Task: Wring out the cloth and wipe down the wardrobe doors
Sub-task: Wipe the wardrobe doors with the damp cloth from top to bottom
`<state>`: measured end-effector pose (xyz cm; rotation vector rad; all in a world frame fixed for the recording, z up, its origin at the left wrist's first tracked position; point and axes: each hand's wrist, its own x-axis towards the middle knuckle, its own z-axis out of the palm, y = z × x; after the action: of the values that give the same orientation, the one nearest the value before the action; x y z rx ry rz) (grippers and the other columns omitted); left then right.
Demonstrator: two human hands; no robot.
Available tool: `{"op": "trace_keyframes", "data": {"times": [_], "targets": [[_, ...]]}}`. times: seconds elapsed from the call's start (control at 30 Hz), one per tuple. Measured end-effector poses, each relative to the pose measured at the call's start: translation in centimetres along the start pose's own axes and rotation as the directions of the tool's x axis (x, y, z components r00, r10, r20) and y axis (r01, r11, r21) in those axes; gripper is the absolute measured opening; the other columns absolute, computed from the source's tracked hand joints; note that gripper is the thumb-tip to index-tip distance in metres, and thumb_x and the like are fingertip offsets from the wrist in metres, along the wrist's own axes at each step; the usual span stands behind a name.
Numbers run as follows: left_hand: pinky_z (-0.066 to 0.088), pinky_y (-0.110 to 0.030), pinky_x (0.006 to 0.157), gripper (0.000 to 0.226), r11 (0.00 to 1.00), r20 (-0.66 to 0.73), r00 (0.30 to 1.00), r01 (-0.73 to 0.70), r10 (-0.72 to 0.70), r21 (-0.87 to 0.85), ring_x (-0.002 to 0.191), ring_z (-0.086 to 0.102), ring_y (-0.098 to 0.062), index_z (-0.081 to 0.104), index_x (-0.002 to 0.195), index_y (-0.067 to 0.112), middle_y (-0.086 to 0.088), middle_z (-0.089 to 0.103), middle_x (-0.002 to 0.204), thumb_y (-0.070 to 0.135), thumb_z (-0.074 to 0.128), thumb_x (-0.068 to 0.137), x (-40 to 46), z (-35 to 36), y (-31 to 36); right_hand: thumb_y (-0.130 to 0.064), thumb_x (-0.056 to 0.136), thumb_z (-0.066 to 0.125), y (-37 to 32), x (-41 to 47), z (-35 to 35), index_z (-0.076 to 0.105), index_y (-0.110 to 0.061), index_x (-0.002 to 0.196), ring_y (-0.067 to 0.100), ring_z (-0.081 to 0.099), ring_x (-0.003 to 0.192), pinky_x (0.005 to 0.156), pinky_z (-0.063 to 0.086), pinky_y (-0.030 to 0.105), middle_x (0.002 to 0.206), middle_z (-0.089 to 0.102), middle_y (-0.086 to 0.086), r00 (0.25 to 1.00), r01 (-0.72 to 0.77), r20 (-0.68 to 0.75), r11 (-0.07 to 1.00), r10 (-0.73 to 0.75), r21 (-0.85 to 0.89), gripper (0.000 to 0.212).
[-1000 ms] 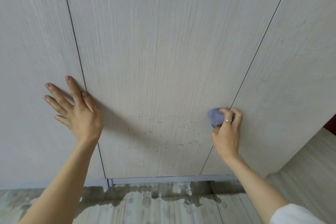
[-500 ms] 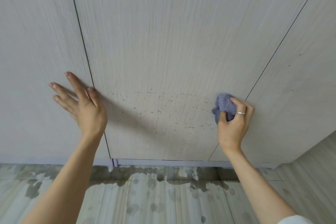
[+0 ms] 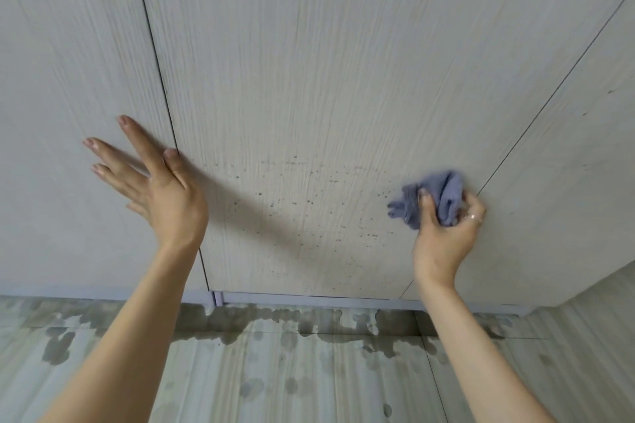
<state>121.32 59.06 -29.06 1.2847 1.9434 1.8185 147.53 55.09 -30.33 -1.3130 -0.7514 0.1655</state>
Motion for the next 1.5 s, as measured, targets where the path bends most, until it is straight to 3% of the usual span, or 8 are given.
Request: {"op": "trace_keyframes", "data": {"times": [0.17,0.23,0.4,0.7,0.9,1.1,1.27,1.5], "targets": [[-0.007,-0.057,0.108,0.053,1.000,-0.009,1.000,0.000,0.000,0.000,0.141,-0.019,-0.039,0.000,0.151,0.022,-0.016,-0.019,0.155,0.024,0.023,0.103,0.0,0.0,0.0,-0.008,0.087,0.064,0.5,-0.1,0.7,0.043,-0.026,0.086,-0.014,0.051,0.068,0.071,0.043,0.010,0.082,0.051,-0.012,0.997,0.028,-0.073,0.998,-0.023,0.063,0.027],[-0.006,-0.058,0.108,0.053,1.000,-0.007,1.000,0.003,-0.003,-0.002,0.141,-0.019,-0.038,0.000,0.151,0.023,-0.016,-0.019,0.155,0.025,0.023,0.103,0.1,0.0,-0.1,-0.009,0.088,0.062,3.8,-1.4,-0.3,0.039,-0.027,0.078,-0.009,0.050,0.067,0.068,0.043,0.014,0.081,0.050,-0.006,0.971,-0.201,-0.123,0.978,0.207,0.058,0.031],[-0.003,-0.066,0.105,0.054,1.000,-0.009,1.000,-0.002,0.002,-0.018,0.141,-0.018,-0.039,0.001,0.151,0.023,-0.016,-0.018,0.155,0.032,0.023,0.103,0.1,0.1,-0.4,-0.010,0.085,0.066,10.2,-2.7,-2.4,0.049,-0.013,0.087,0.023,0.056,0.088,0.085,0.048,0.039,0.109,0.062,0.016,0.681,-0.709,-0.176,0.700,0.711,0.082,0.017],[0.001,-0.072,0.102,0.054,1.000,-0.026,1.000,0.014,-0.014,-0.014,0.141,-0.018,-0.038,0.001,0.151,0.025,-0.013,-0.018,0.156,0.033,0.022,0.102,0.2,0.3,-0.7,-0.007,0.084,0.068,-1.8,-1.2,1.7,0.046,-0.019,0.085,0.011,0.060,0.082,0.082,0.052,0.039,0.086,0.059,-0.001,0.965,-0.261,0.067,0.902,0.254,0.343,0.025],[0.000,-0.069,0.103,0.054,1.000,-0.024,1.000,0.007,-0.007,-0.012,0.141,-0.017,-0.039,0.002,0.151,0.022,-0.015,-0.018,0.155,0.033,0.023,0.102,0.1,0.1,-0.4,-0.006,0.083,0.068,1.9,-3.7,2.5,0.052,-0.014,0.089,0.024,0.062,0.094,0.084,0.052,0.052,0.092,0.064,0.004,0.856,-0.513,0.128,0.789,0.501,0.339,0.020],[0.003,-0.072,0.102,0.054,1.000,-0.022,1.000,0.014,-0.015,-0.008,0.141,-0.017,-0.039,0.002,0.151,0.024,-0.015,-0.018,0.156,0.035,0.022,0.102,0.0,0.1,-0.4,0.001,0.081,0.068,5.3,-5.1,1.1,0.050,0.004,0.116,0.023,0.063,0.086,0.064,0.056,0.032,0.107,0.063,0.017,0.622,-0.782,0.165,0.600,0.765,0.170,0.039],[-0.001,-0.066,0.105,0.054,1.000,-0.020,1.000,0.015,-0.016,-0.015,0.141,-0.017,-0.039,0.002,0.151,0.023,-0.015,-0.018,0.155,0.033,0.022,0.102,-0.1,-0.1,-0.1,-0.006,0.081,0.070,-1.2,-4.1,2.5,0.059,0.001,0.106,0.023,0.067,0.094,0.088,0.053,0.042,0.104,0.068,0.012,0.774,-0.628,0.278,0.742,0.568,0.234,0.029],[-0.004,-0.059,0.108,0.053,1.000,-0.023,1.000,0.016,-0.016,-0.011,0.141,-0.017,-0.038,0.003,0.151,0.021,-0.016,-0.017,0.155,0.031,0.023,0.103,-0.2,-0.1,0.1,-0.006,0.082,0.069,-4.3,-3.4,4.5,0.059,-0.003,0.094,0.022,0.067,0.090,0.069,0.057,0.033,0.091,0.067,0.006,0.855,-0.514,0.307,0.764,0.418,0.391,0.016]]}}
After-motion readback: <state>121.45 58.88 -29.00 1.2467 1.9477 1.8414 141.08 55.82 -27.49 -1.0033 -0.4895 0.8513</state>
